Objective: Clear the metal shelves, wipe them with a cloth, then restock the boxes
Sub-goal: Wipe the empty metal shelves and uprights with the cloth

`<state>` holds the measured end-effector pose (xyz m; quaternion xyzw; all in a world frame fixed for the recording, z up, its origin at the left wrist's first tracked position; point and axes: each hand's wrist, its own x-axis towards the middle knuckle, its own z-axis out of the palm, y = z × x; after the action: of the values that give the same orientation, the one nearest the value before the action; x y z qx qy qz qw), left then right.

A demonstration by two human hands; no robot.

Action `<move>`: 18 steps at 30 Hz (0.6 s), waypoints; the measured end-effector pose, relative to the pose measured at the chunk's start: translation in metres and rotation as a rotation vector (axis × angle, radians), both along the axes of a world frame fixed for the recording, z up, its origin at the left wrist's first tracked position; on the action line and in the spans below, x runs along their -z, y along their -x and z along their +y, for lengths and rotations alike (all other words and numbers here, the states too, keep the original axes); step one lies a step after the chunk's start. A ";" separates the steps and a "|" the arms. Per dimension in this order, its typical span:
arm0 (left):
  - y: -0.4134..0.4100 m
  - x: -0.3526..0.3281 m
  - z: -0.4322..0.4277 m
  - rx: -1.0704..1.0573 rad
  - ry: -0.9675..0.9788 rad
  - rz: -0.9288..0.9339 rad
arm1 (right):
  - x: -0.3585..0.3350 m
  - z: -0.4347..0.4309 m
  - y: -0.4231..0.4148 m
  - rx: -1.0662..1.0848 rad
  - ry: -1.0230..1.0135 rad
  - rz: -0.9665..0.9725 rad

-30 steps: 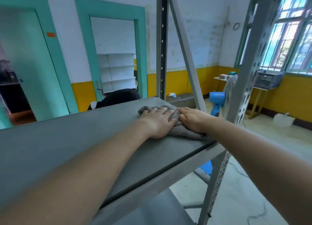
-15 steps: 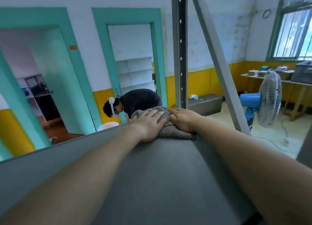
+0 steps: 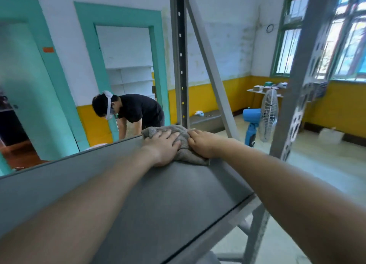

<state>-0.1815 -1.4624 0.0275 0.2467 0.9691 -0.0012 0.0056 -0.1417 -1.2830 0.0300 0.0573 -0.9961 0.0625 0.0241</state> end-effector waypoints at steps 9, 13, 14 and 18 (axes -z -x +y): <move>-0.165 -0.019 0.017 0.175 0.028 -0.059 | -0.026 0.020 -0.168 -0.046 -0.262 -0.038; -0.240 -0.027 0.033 0.254 0.146 -0.014 | -0.031 0.039 -0.225 -0.066 -0.417 0.061; -0.259 -0.028 0.036 0.291 0.195 0.027 | -0.031 0.043 -0.239 -0.037 -0.404 0.068; -0.279 -0.020 0.036 0.379 0.308 0.277 | -0.025 0.049 -0.270 0.039 -0.407 -0.007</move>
<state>0.0977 -1.4264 0.0473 0.4175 0.8855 -0.1830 -0.0898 0.1280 -1.2343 0.0555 0.0415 -0.9892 -0.1404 0.0099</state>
